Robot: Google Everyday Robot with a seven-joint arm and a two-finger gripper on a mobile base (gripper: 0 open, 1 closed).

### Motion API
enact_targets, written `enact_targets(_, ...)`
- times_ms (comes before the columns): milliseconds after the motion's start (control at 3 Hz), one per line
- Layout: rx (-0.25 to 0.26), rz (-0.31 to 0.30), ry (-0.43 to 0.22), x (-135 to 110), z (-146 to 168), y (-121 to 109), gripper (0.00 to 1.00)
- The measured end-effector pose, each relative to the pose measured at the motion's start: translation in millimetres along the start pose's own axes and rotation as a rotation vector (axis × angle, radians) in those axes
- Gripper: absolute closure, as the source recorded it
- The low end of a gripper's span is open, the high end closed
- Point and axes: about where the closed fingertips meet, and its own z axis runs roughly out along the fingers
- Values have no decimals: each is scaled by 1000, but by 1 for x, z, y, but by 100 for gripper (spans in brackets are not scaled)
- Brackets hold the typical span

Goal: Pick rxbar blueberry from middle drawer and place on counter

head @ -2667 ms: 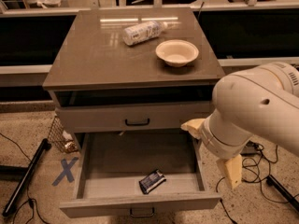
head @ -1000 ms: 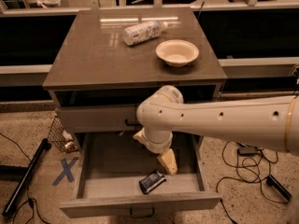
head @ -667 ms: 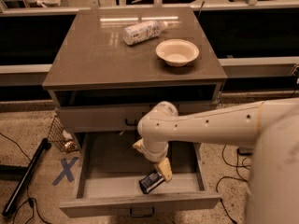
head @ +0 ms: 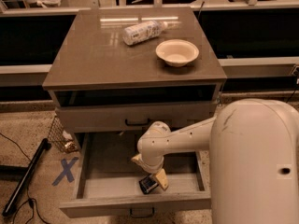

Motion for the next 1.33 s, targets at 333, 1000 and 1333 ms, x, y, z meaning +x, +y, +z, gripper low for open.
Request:
enact_targets(333,10,-34,5,4,13,-2,0)
enact_targets(1000,-22,-28,-18,15,45,12,28)
enact_targets(1333,-38,-32,-22,14,54,10,29)
